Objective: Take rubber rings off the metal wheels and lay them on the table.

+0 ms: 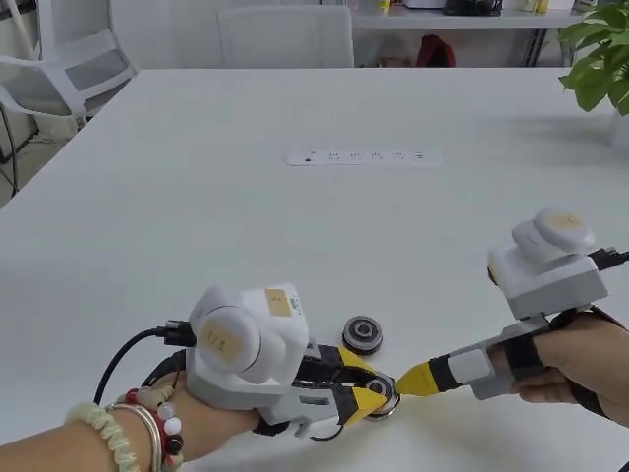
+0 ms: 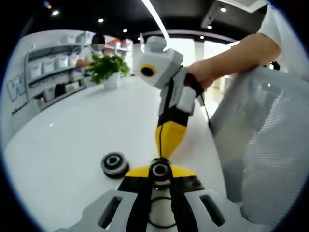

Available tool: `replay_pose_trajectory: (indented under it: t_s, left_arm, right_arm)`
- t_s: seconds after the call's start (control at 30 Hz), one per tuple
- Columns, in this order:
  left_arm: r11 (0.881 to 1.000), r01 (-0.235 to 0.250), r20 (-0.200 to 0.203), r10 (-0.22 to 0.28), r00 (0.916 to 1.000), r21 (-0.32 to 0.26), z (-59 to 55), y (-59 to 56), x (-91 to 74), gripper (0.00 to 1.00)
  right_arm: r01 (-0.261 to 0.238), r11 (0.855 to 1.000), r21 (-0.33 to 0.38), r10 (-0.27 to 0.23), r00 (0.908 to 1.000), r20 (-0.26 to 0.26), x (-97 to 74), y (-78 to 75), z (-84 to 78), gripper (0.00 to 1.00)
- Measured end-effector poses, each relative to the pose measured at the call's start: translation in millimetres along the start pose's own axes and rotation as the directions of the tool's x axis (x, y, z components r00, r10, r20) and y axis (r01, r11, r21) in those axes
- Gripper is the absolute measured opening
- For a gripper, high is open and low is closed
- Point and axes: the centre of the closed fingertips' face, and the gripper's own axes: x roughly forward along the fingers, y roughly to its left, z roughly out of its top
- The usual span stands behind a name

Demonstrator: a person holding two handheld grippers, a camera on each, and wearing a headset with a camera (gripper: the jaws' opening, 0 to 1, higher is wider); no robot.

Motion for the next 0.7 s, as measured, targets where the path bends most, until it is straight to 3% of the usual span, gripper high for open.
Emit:
replay_pose_trajectory:
  t_s: [0.7]
  left_arm:
    - [1.0,0.001,0.003,-0.001,1.0,0.006,0.4,-0.9,-0.2,0.14]
  right_arm:
    - [-0.04,0.999,0.014,0.04,0.9992,0.011,2.9,7.7,0.6,0.0]
